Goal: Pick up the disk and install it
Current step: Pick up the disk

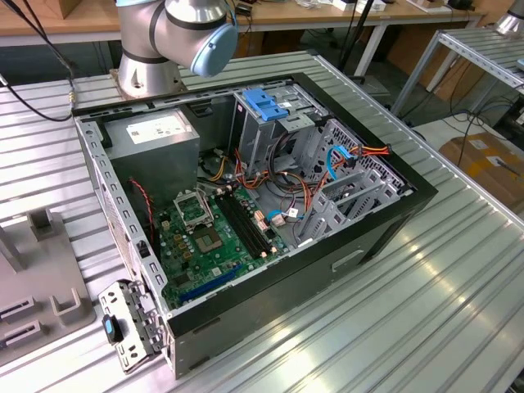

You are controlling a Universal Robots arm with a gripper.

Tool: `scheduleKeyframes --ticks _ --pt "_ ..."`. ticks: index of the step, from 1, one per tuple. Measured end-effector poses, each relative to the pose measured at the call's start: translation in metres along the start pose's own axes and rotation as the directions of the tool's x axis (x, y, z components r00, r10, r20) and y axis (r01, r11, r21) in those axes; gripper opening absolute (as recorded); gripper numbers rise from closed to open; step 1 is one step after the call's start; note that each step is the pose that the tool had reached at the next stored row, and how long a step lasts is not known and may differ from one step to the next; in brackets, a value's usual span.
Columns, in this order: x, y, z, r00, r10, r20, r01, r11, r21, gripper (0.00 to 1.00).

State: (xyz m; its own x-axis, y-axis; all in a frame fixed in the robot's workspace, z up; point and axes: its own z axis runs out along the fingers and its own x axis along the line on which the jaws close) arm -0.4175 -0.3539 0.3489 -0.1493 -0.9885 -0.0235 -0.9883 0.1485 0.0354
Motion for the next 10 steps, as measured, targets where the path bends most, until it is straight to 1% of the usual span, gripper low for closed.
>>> scheduleKeyframes --ticks 7,8,10 --pt "0.0000 0.0000 0.0000 1.0000 -0.001 0.0000 0.001 1.0000 0.0000 0.11" --pt "0.0000 0.0000 0.0000 1.0000 -0.003 -0.0001 0.003 1.0000 -0.0001 0.11" --pt "0.0000 0.0000 0.0001 0.9998 -0.019 -0.0006 0.019 0.9998 -0.0004 0.11"
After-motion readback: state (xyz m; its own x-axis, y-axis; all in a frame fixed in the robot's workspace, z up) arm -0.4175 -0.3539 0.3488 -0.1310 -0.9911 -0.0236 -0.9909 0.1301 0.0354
